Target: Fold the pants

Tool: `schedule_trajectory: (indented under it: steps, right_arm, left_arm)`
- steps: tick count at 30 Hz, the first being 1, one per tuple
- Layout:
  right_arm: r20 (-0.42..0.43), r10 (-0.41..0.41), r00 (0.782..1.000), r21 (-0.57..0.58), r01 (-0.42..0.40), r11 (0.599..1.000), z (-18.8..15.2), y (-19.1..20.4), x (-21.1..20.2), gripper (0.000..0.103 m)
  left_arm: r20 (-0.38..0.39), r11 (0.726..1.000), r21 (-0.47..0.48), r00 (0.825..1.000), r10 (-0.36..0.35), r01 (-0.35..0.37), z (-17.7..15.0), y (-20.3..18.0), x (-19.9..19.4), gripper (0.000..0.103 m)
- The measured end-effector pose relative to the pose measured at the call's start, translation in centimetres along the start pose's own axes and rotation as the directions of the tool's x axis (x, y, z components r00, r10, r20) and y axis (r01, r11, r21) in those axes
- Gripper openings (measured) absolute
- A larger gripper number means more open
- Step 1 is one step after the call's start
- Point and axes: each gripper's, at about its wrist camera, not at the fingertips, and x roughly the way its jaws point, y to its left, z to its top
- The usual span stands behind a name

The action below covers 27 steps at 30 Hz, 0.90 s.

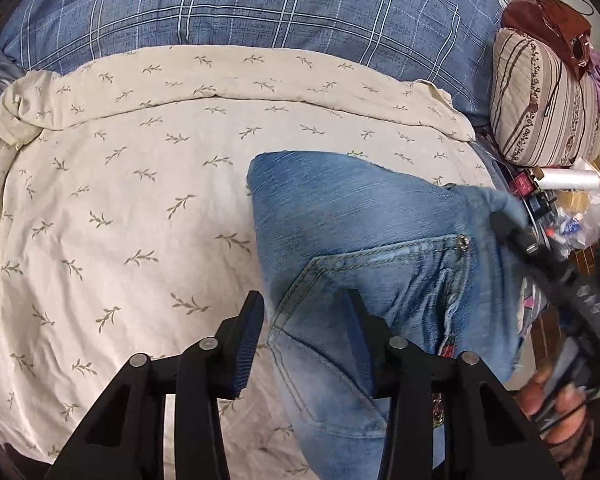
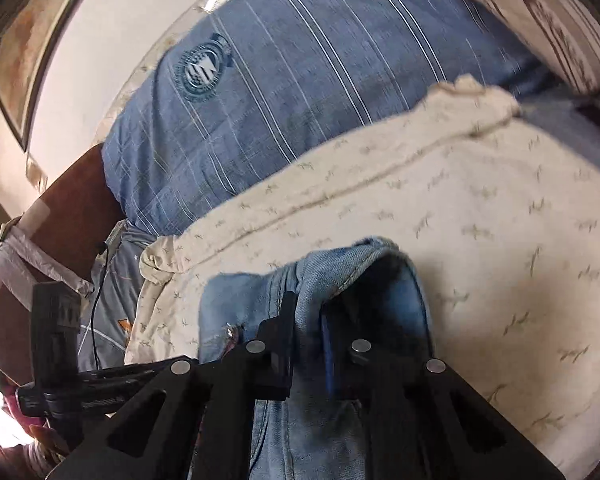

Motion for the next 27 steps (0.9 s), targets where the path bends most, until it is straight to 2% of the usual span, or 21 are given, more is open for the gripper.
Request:
schedule_trajectory:
  steps: [3, 6, 7, 8, 10, 12, 15, 17, 18, 19, 21, 22, 23, 24, 25, 27]
  right_arm:
    - [0.022, 0.004, 1.0, -0.032, -0.003, 0.999, 1.0, 0.1, -0.9, 0.01]
    - [-0.027, -0.062, 0.998, -0.029, 0.061, 0.998, 0.9, -1.6, 0.6, 0.01]
    - [-0.063, -0.11, 0.992, -0.013, 0.109, 0.994, 0.4, -3.1, 1.8, 0.013]
    - [-0.09, -0.125, 0.988, 0.009, 0.126, 0.992, -0.1, -4.3, 2.7, 0.018]
    - [-0.113, -0.107, 0.988, 0.05, 0.113, 0.992, -0.8, -5.5, 3.3, 0.024]
    - [-0.092, -0.075, 0.993, 0.07, 0.081, 0.994, -0.8, -5.4, 2.4, 0.028]
    - [-0.043, 0.012, 0.999, 0.122, -0.007, 0.993, -1.1, -5.5, -0.4, 0.032]
    - [-0.044, 0.085, 0.995, 0.174, -0.076, 0.982, -2.3, -6.1, -2.3, 0.044]
    - [-0.051, 0.099, 0.994, 0.187, -0.088, 0.978, -3.0, -6.3, -2.9, 0.054]
    - [-0.057, 0.102, 0.993, 0.195, -0.089, 0.977, -3.7, -6.4, -3.2, 0.059]
    - [-0.093, 0.118, 0.989, 0.209, -0.096, 0.973, -5.6, -6.4, -3.3, 0.059]
    - [-0.104, 0.125, 0.987, 0.203, -0.102, 0.974, -6.3, -6.1, -3.2, 0.045]
    - [-0.115, 0.107, 0.988, 0.165, -0.087, 0.982, -6.8, -5.4, -3.0, 0.017]
    - [-0.128, 0.061, 0.99, 0.1, -0.048, 0.994, -7.0, -4.3, -2.9, 0.016]
    - [-0.117, 0.008, 0.993, 0.032, -0.004, 0.999, -6.8, -3.2, -3.3, 0.014]
    - [-0.029, -0.001, 1.0, -0.049, 0.0, 0.999, -6.0, -1.2, -5.2, 0.013]
  left_arm:
    - [-0.01, 1.0, -0.008, 1.0, -0.009, 0.009, 0.8, -0.4, 0.8, 0.038]
    - [-0.048, 1.0, -0.009, 0.999, 0.021, -0.021, 1.8, -0.9, 3.2, 0.04]
    - [-0.066, 1.0, -0.011, 0.998, 0.026, -0.026, 1.9, -1.1, 4.1, 0.04]
    - [-0.072, 0.999, -0.008, 0.997, 0.038, -0.038, 2.0, -1.3, 4.6, 0.041]
    - [-0.063, 0.999, 0.009, 0.997, 0.051, -0.051, 2.0, -1.6, 4.3, 0.04]
    - [-0.076, 1.0, 0.001, 0.997, 0.021, -0.021, 2.1, -1.1, 3.5, 0.04]
    - [-0.12, 0.995, -0.085, 0.991, -0.061, 0.051, 1.7, 1.3, 2.0, 0.039]
    - [-0.146, 0.983, -0.148, 0.981, -0.127, 0.106, 0.5, 3.0, 1.4, 0.039]
    - [-0.158, 0.978, -0.168, 0.976, -0.149, 0.123, 0.0, 3.4, 1.3, 0.039]
    - [-0.175, 0.97, -0.187, 0.967, -0.185, 0.152, -0.9, 3.7, 1.5, 0.039]
    - [-0.193, 0.958, -0.216, 0.953, -0.233, 0.191, -2.1, 4.0, 2.1, 0.039]
    - [-0.189, 0.955, -0.222, 0.953, -0.237, 0.194, -2.3, 4.0, 2.2, 0.039]
    - [-0.19, 0.956, -0.22, 0.953, -0.235, 0.192, -2.2, 3.8, 2.2, 0.035]
    - [-0.198, 0.957, -0.211, 0.95, -0.24, 0.198, -2.0, 3.5, 1.9, 0.029]
    - [-0.199, 0.958, -0.198, 0.948, -0.248, 0.209, -1.8, 3.1, 1.5, 0.027]
    - [-0.19, 0.959, -0.161, 0.946, -0.262, 0.233, -1.4, 2.5, 1.1, 0.028]
